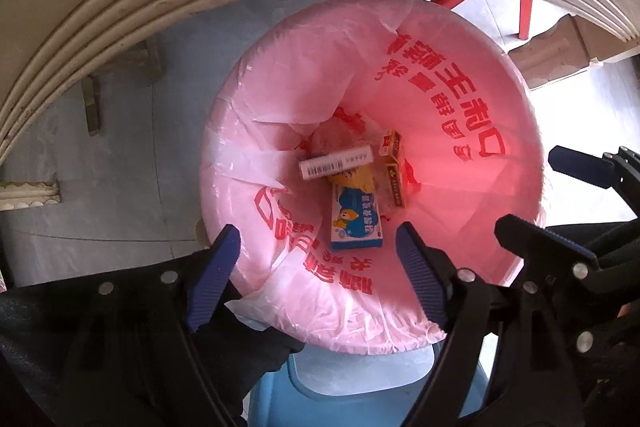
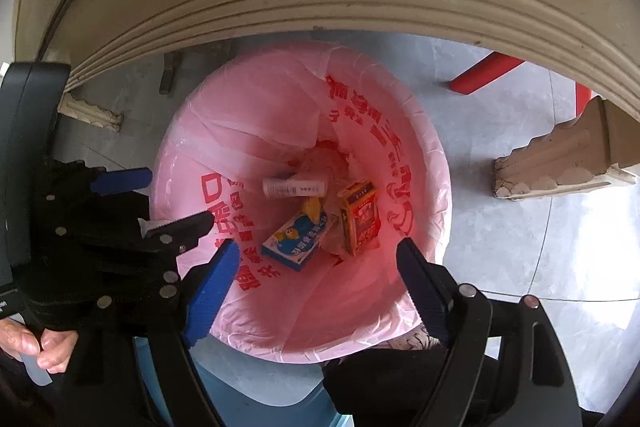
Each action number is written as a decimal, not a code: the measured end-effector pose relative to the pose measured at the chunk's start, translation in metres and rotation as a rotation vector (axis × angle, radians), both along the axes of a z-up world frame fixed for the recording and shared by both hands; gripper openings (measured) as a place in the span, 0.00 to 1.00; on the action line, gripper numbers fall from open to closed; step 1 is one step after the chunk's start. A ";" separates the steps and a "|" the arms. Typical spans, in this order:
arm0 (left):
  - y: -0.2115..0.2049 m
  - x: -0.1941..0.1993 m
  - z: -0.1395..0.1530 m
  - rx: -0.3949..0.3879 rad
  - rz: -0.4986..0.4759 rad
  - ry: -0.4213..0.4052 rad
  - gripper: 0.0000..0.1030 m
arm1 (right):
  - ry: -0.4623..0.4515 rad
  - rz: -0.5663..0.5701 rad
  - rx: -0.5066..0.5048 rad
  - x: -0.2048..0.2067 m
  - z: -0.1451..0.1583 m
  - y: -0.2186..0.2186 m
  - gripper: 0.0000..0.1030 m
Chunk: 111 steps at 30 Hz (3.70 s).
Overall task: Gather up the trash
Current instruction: 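Open both tools to drop the two boxes into the bin, then raise both tools back to the table toward the black box and red cube, then grasp the black box with the right tool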
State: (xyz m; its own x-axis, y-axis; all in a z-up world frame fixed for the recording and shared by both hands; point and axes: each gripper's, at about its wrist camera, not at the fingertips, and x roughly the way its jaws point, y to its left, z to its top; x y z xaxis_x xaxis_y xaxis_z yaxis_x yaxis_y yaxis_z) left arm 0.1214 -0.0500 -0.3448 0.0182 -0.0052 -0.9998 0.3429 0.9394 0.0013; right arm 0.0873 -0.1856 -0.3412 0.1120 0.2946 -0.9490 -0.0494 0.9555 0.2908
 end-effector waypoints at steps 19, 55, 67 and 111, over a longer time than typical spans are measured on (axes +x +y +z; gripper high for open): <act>0.046 -0.023 0.158 -0.017 -0.023 -0.261 0.77 | -0.283 -0.119 0.121 -0.022 0.166 -0.026 0.77; 0.058 0.119 0.230 -0.023 0.147 -0.174 0.84 | 0.021 -0.308 0.516 0.163 0.192 0.015 0.89; 0.052 0.127 0.212 -0.022 0.159 -0.137 0.84 | 0.060 -0.323 0.520 0.175 0.172 0.021 0.89; 0.076 0.133 0.185 -0.120 0.463 -0.098 0.68 | 0.088 -0.149 0.057 0.226 0.166 0.075 0.63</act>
State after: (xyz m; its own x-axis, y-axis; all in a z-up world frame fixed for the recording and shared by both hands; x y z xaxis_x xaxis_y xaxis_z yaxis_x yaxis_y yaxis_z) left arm 0.2546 0.0258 -0.1598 0.1400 -0.0890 -0.9861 -0.1079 0.9887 -0.1046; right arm 0.3132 -0.1102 -0.1754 0.0758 0.3345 -0.9393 0.1197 0.9322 0.3417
